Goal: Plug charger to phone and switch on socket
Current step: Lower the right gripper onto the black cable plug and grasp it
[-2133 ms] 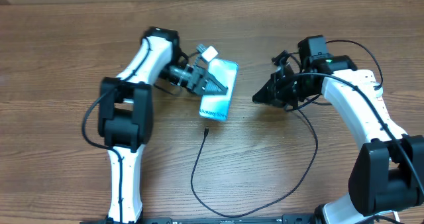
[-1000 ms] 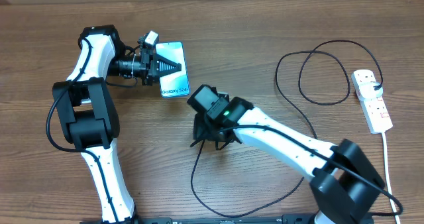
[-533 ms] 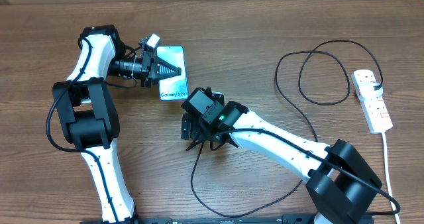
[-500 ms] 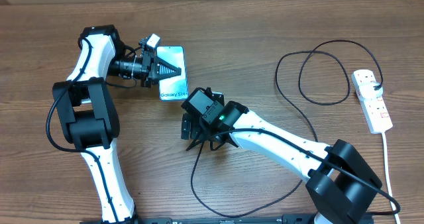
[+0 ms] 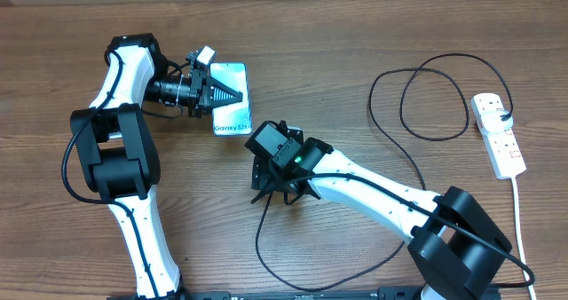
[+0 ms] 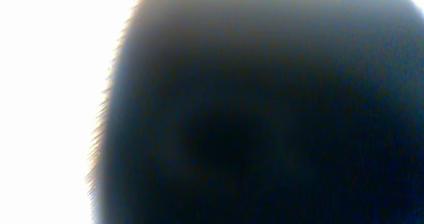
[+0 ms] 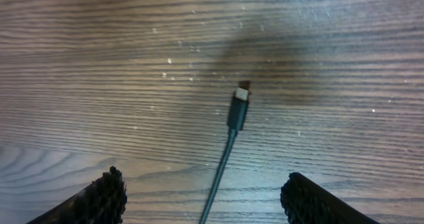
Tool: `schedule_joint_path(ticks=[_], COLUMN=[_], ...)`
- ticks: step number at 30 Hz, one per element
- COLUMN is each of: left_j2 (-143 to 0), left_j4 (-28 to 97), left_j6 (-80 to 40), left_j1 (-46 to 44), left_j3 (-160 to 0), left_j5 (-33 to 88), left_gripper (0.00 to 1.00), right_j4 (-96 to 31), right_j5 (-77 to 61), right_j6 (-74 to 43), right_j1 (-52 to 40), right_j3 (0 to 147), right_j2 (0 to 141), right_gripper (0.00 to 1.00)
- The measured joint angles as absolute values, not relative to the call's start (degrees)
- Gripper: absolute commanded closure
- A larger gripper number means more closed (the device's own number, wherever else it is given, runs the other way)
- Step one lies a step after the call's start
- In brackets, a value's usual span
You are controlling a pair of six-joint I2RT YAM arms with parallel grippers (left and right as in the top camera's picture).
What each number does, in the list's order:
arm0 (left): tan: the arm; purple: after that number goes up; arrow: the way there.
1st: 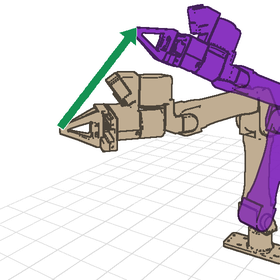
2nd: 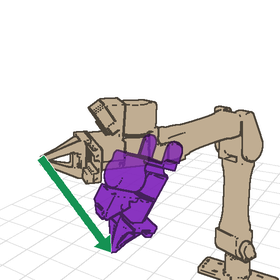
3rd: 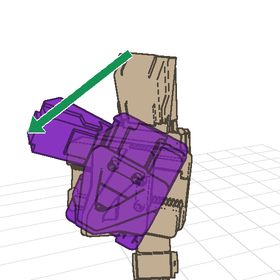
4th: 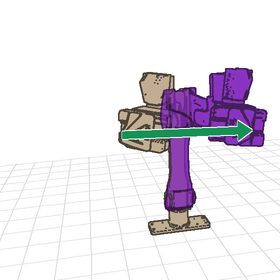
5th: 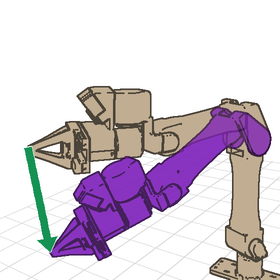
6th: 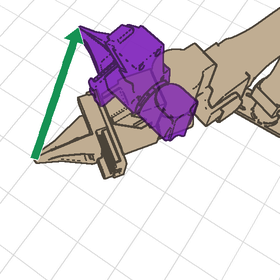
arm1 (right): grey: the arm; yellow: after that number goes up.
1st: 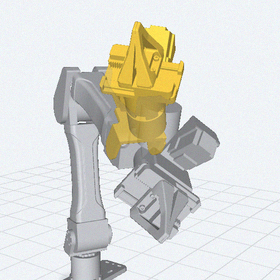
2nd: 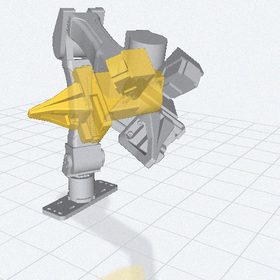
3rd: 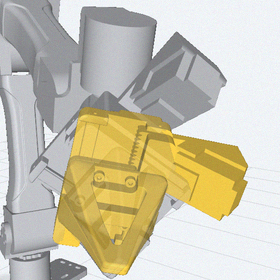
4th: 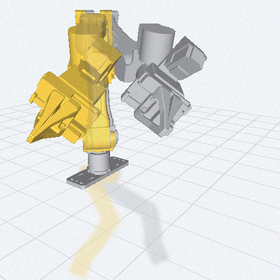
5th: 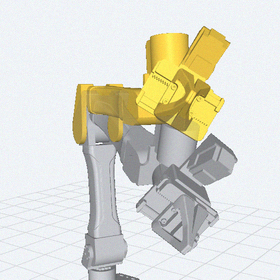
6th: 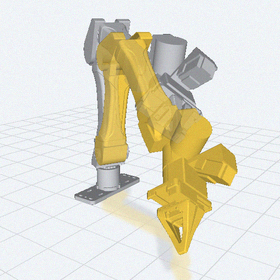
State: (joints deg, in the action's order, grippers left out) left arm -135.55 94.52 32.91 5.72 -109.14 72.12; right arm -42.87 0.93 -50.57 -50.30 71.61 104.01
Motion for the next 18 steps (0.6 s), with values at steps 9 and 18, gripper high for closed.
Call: schedule_joint_path(ticks=[9, 18], left_j2=[-135.5, -135.5], left_j4=[94.5, 94.5], left_j6=[31.6, 30.1], left_j1=[5.7, 5.7], left_j3=[-109.2, -109.2], left_j5=[72.1, 72.1], left_gripper=[0.96, 0.96], right_j4=[-36.5, -29.9], right_j5=[1.3, 8.1], right_j6=[-54.3, -55.9], right_j1=[-50.3, -50.3], right_j3=[66.2, 62.4], right_j2=[104.0, 104.0], right_gripper=[0.4, 0.62])
